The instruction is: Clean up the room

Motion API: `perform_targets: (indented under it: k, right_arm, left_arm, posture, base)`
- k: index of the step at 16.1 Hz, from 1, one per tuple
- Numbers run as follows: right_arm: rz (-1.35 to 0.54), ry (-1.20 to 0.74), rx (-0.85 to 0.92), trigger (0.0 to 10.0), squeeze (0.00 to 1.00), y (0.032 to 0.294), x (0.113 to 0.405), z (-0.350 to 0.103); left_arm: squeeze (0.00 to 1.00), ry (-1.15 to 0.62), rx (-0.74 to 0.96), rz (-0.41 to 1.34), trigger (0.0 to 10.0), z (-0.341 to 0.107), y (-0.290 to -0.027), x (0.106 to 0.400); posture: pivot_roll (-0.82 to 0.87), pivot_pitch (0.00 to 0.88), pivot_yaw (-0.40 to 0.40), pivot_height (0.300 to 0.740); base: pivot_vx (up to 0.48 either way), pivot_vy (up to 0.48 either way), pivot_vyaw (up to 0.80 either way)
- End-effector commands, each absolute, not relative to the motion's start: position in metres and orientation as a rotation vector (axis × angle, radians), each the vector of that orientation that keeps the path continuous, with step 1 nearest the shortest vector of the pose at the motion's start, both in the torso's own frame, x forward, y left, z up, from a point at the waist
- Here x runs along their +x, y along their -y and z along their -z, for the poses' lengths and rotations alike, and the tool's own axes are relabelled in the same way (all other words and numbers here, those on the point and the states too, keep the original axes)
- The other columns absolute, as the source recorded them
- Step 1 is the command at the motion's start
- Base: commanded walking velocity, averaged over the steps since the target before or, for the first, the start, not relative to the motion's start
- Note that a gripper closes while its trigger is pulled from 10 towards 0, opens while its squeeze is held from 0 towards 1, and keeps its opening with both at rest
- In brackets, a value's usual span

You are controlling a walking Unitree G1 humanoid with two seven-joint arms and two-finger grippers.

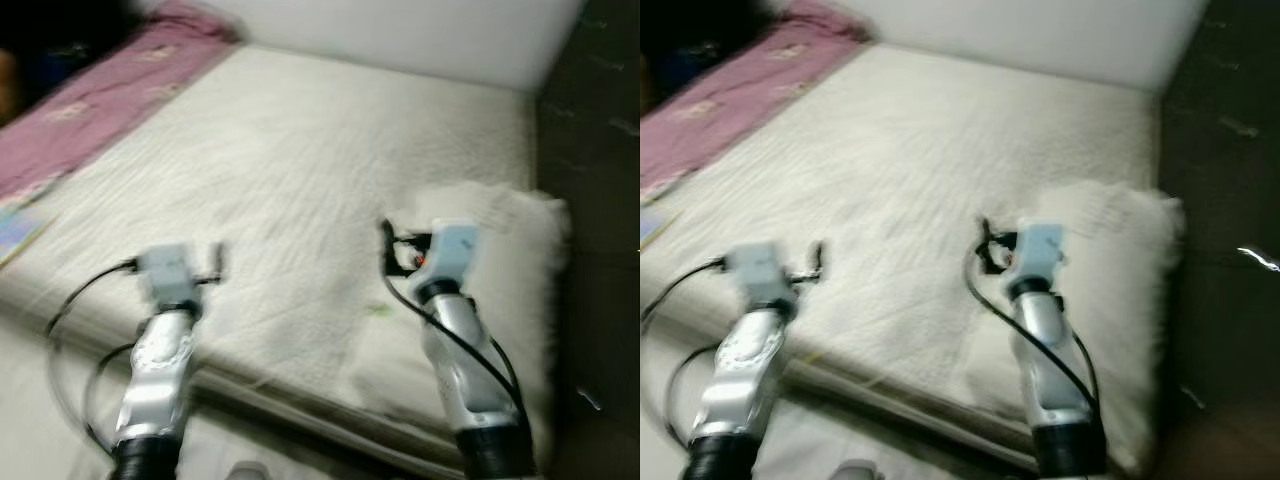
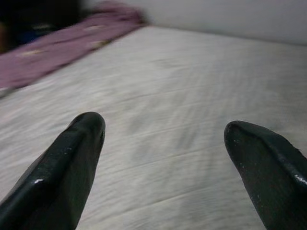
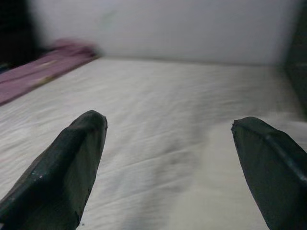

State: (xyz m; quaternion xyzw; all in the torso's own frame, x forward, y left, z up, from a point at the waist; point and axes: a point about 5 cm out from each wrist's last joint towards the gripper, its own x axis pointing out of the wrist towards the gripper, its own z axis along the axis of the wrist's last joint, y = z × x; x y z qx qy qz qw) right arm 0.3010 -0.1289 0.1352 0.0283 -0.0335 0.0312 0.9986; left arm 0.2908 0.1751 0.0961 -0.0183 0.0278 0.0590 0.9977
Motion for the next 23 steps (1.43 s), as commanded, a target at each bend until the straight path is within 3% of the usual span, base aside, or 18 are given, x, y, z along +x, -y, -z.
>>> perform_targets:
  k: [1,4,10,23]
  right_arm:
    - [0.0,0.019,0.047,10.0,0.0,0.145,0.297,-0.123]
    - [0.017,0.002,0.049,10.0,0.0,0.146,0.297,-0.12]
    - [0.014,-0.015,0.061,10.0,0.0,0.146,0.297,-0.117]
    - [-0.018,-0.102,-0.009,10.0,0.0,0.133,0.302,-0.104]
  left_arm:
    - [0.0,-0.05,-0.056,-0.054,10.0,-0.098,-0.156,0.294]
    - [0.0,-0.051,-0.061,-0.049,10.0,-0.099,-0.156,0.294]
    - [0.0,-0.053,-0.077,-0.042,10.0,-0.098,-0.156,0.293]
    - [0.0,-0.046,-0.07,-0.041,10.0,-0.099,-0.156,0.296]
  posture:
    - [0.0,0.0,0.011,0.74]
    - [0.0,0.0,0.01,0.74]
    - [0.0,0.0,0.004,0.74]
    - [0.02,0.0,-0.011,0.74]
  base:
    - [0.0,0.0,0.0]
    - [0.0,0.0,0.0]
    - [0.0,0.0,-0.8]
    - [0.0,0.0,0.0]
